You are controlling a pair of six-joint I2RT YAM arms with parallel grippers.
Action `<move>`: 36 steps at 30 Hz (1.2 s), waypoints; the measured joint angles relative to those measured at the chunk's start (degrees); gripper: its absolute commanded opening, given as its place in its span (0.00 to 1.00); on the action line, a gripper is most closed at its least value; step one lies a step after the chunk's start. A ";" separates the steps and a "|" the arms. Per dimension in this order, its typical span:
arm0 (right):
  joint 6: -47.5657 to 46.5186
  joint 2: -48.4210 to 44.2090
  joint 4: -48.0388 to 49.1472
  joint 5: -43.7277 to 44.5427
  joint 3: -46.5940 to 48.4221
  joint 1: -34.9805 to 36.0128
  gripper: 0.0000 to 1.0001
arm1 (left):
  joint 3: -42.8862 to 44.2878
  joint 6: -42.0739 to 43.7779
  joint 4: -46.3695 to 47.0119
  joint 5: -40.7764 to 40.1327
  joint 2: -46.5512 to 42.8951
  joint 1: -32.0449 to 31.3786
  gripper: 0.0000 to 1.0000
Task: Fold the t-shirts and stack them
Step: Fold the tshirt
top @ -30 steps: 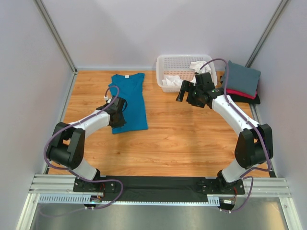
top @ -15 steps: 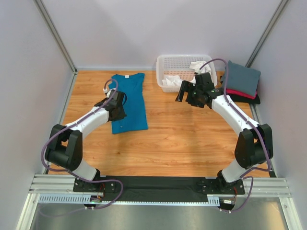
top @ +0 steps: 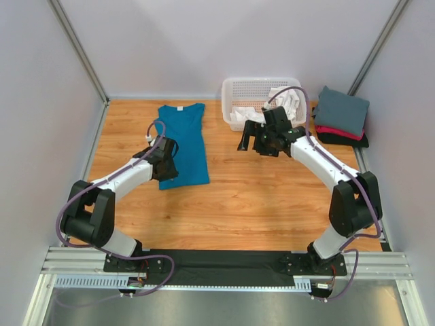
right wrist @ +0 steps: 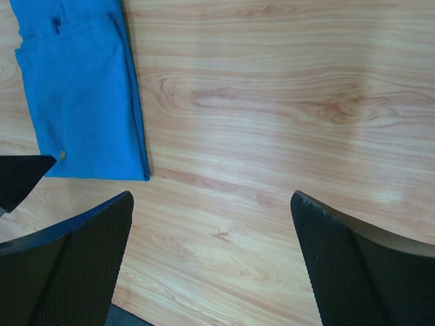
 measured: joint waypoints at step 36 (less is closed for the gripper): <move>2.19 14.45 1.92 -1.86 10.38 12.37 1.00 | -0.31 -0.52 2.84 -1.03 4.35 -0.33 0.00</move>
